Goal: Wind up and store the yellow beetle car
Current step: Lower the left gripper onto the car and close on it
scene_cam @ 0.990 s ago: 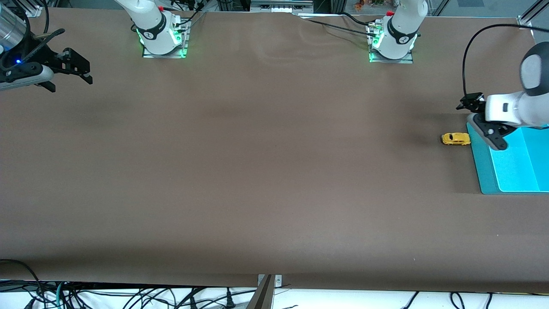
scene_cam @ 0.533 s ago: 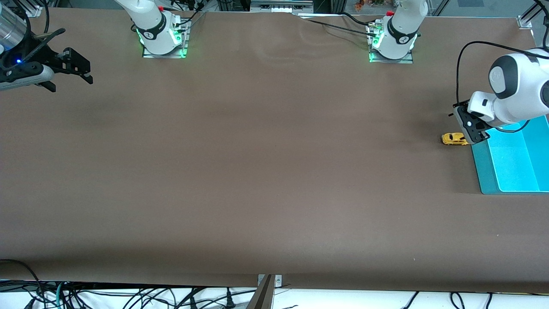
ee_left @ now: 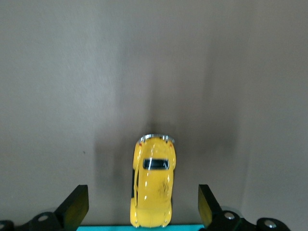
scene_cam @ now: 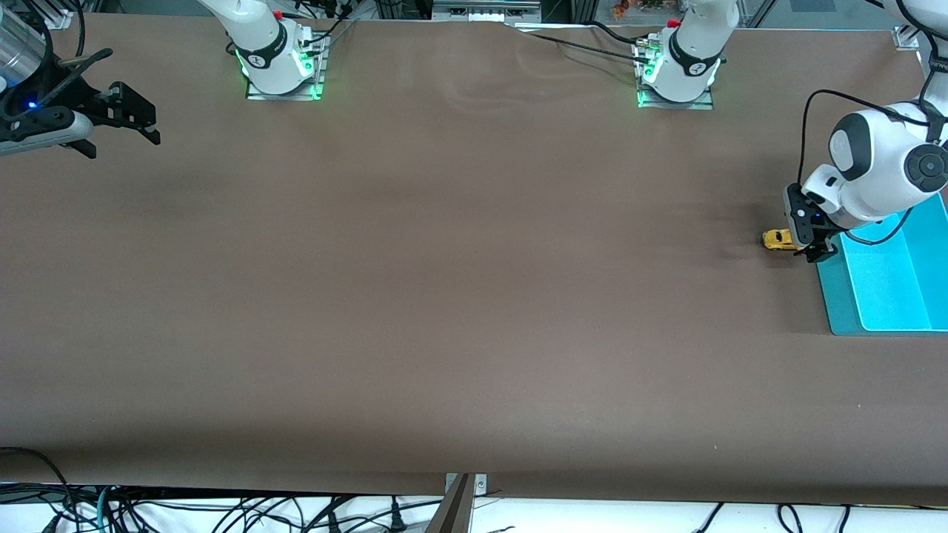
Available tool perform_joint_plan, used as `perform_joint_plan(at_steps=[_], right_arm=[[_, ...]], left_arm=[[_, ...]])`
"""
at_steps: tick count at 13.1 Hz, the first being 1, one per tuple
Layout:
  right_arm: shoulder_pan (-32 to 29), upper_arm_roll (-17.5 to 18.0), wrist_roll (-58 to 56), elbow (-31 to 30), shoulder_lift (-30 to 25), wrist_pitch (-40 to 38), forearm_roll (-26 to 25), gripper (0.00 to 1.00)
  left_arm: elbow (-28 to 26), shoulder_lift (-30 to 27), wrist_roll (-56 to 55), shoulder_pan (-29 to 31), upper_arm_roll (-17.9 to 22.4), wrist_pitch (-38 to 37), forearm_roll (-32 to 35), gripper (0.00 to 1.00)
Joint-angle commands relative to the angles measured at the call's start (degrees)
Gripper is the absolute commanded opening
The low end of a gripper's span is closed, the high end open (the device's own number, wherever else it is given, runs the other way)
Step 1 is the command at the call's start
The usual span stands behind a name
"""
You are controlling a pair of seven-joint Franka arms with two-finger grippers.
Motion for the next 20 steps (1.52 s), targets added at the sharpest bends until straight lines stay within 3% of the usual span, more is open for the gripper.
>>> perform_joint_plan(at_steps=[1, 7, 8, 10, 11, 12, 16, 20], right_arm=[[1.0, -0.7, 0.8, 0.4, -0.8, -1.2, -1.0, 1.0], [1.0, -0.7, 0.8, 0.3, -0.8, -1.2, -1.0, 1.0], [1.0, -0.7, 0.8, 0.2, -0.8, -1.2, -1.0, 1.0], [1.0, -0.7, 0.8, 0.2, -0.8, -1.2, -1.0, 1.0], [1.0, -0.7, 0.8, 0.2, -0.8, -1.2, -1.0, 1.0], [1.0, -0.7, 0.8, 0.2, -0.8, -1.2, -1.0, 1.0], [1.0, -0.7, 0.8, 0.2, -0.8, -1.2, -1.0, 1.0], [1.0, -0.7, 0.8, 0.2, -0.8, -1.2, -1.0, 1.0]], left_arm=[[0.3, 3.2, 2.4, 2.7, -0.6, 4.5, 2.3, 1.0], [-0.6, 7.5, 4.5, 5.3, -0.8, 9.3, 2.4, 1.0], [-0.6, 7.5, 4.6, 5.3, -0.8, 9.3, 2.5, 0.92], [-0.5, 7.4, 4.9, 5.1, -1.1, 9.3, 2.5, 0.42], [-0.5, 7.3, 5.0, 5.1, -1.7, 9.1, 2.5, 0.27], [-0.5, 7.2, 5.0, 5.1, -2.0, 9.1, 2.4, 0.2], [-0.2, 5.1, 5.0, 5.0, -3.4, 7.4, 2.4, 0.12], [1.9, -1.1, 4.4, 4.7, -7.9, -2.9, 2.3, 0.13]])
